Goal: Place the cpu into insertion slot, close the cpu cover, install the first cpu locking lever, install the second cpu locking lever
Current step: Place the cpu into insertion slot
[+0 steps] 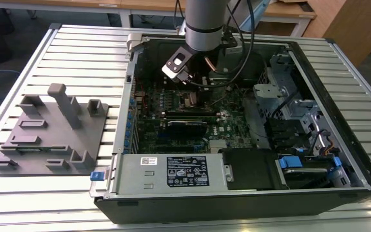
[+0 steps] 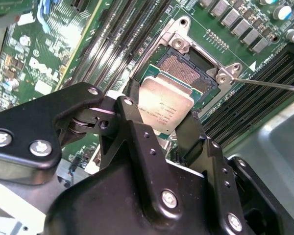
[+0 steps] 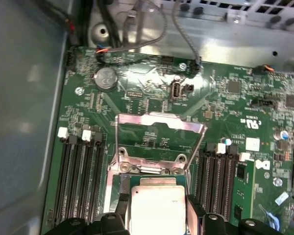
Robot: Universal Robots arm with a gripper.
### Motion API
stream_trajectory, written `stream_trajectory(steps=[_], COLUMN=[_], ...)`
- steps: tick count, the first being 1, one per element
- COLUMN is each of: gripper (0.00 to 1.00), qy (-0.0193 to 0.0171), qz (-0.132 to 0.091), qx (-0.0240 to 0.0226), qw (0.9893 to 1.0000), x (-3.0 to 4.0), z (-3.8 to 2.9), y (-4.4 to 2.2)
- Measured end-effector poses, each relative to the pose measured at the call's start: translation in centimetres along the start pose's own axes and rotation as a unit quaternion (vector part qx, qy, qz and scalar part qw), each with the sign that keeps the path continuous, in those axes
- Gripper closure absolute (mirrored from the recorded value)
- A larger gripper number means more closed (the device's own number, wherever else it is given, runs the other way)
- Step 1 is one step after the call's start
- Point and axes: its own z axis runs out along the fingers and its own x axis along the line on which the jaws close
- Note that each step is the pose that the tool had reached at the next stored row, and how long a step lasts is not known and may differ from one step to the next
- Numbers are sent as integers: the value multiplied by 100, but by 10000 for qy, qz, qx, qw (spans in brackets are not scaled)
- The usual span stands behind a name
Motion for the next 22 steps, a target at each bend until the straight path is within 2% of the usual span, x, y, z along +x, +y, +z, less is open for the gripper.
stream_trajectory(steps=[3,5,9,12,16,19,22], gripper=[46,46,46,46,46,46,46], qy=[-14,-19,-18,-13,-10,18,17], qz=[200,255,258,256,256,258,258], qx=[5,7,8,84,86,83,85], qw=[9998,9997,9997,9996,9996,9996,9996], x=[0,-1,0,0,0,1,0], z=[5,4,5,7,7,35,37], y=[-1,-1,-1,-1,0,-2,-3])
